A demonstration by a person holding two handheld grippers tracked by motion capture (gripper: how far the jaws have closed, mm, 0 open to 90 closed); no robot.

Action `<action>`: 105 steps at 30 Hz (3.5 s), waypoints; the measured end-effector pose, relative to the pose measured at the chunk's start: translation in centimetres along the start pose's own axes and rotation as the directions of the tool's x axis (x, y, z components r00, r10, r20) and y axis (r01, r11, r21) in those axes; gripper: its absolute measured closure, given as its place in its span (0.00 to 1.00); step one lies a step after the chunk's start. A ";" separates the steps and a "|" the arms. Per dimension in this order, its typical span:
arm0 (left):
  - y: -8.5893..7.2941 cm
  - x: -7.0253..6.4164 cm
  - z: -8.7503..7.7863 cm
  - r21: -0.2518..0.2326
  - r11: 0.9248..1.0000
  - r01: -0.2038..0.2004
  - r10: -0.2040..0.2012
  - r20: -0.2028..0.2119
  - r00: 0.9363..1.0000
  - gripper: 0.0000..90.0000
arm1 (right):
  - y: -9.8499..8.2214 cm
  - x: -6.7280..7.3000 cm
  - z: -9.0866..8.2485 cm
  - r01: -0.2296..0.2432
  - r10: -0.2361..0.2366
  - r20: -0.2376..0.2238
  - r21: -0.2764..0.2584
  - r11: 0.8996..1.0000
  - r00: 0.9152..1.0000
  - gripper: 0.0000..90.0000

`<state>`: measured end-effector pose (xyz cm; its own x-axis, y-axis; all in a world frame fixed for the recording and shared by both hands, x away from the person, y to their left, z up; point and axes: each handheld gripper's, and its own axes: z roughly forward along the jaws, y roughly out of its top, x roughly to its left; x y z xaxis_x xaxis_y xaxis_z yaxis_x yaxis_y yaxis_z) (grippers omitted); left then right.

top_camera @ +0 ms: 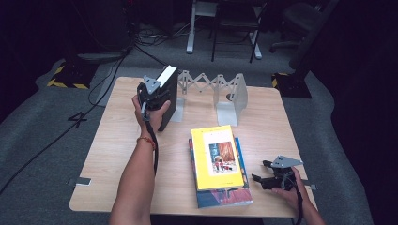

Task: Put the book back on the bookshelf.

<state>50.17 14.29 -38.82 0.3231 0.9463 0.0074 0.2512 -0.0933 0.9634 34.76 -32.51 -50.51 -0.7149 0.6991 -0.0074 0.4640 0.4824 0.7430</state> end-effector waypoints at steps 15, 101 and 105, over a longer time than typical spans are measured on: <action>-0.5 -0.1 -0.9 0.007 1.000 -0.018 0.018 0.012 1.000 0.49 | 0.0 0.0 0.0 0.000 0.000 0.001 0.000 1.000 1.000 0.23; -8.5 -1.9 -0.5 0.181 0.975 0.130 -0.118 -0.076 0.990 0.58 | 0.0 -0.1 0.1 0.002 -0.002 -0.004 0.000 1.000 1.000 0.22; -8.3 -2.1 0.1 0.189 0.974 0.125 -0.109 -0.095 0.990 0.58 | 0.0 -0.1 0.1 0.002 -0.002 -0.004 0.000 1.000 1.000 0.22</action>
<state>47.45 13.03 -46.84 0.2061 0.9759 -0.0722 0.4576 -0.0309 0.8886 34.88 -32.50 -50.53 -0.7177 0.6963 -0.0061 0.4628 0.4834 0.7431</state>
